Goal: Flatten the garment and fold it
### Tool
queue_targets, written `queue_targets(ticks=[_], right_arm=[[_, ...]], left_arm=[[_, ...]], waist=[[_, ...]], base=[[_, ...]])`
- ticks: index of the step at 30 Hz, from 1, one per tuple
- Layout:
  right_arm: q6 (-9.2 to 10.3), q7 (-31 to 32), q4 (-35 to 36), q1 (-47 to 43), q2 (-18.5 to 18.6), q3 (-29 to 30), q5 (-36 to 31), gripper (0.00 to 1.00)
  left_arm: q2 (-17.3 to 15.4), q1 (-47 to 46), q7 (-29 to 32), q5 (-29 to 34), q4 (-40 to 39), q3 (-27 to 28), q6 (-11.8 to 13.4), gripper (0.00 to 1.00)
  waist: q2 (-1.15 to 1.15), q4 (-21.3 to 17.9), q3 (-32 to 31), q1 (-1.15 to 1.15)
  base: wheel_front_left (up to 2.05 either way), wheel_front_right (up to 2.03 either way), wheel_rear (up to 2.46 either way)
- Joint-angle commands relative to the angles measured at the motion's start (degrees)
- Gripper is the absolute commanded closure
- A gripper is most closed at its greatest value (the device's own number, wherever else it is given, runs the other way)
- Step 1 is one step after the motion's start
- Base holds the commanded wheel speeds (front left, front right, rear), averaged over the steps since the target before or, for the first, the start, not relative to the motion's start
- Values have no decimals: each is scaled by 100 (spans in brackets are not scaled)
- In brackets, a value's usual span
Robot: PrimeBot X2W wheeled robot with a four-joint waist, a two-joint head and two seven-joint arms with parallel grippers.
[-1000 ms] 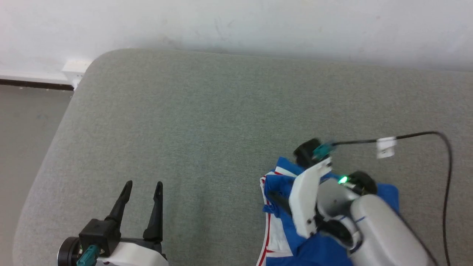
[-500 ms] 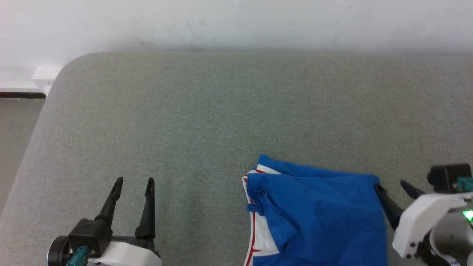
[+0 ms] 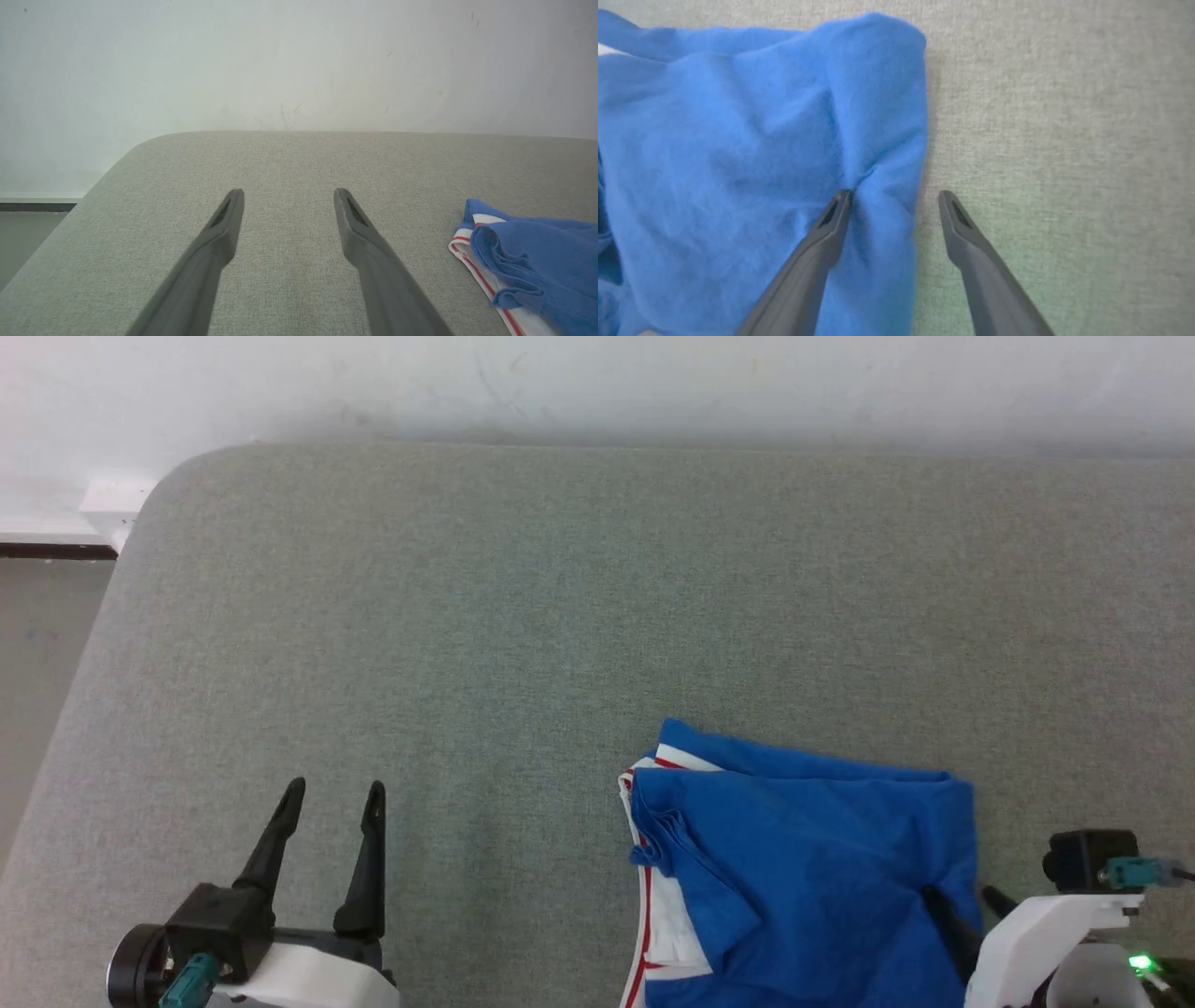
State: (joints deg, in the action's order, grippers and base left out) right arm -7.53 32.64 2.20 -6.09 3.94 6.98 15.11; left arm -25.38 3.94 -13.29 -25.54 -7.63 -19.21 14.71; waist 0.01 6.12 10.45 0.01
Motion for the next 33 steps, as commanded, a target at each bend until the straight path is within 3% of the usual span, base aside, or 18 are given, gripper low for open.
queue_targets(ticks=[1,3,4,5,7,15,20,33], right_arm=[[4,-54,-117,74,-33,9,56,0],[4,-99,-370,127,-62,13,125,0],[4,-128,-469,149,-71,-12,144,24],[4,-158,-558,175,-79,-9,187,56],[4,-201,-674,228,-90,-47,232,100],[4,-323,-389,651,-24,-211,126,100],[4,-340,-235,1242,274,-406,44,100],[4,-243,-1254,2941,1170,-634,-341,100]], left_arm=[[-23,-68,10,29,-35,5,4,0],[-30,-52,24,30,-59,-5,16,0],[-31,-42,27,30,-75,-8,25,0],[-30,-33,26,29,-96,-8,35,0],[-30,-15,24,34,-141,-10,55,0],[-59,-10,-6,101,-300,21,140,0],[-41,-49,-37,104,-300,37,143,0],[-253,-393,58,216,-417,104,109,0]], waist=[[-1,5,-18,-1],[-1,6,-53,-1],[-1,2,-69,-1],[-1,-8,-82,-1],[-1,-38,-110,-1],[-1,-330,-144,-1],[-1,-649,-82,-1],[-1,-1447,425,-1]], base=[[0,0,0],[0,0,0],[0,0,0],[0,0,0],[0,0,0],[0,0,0],[0,0,0],[0,0,0]])
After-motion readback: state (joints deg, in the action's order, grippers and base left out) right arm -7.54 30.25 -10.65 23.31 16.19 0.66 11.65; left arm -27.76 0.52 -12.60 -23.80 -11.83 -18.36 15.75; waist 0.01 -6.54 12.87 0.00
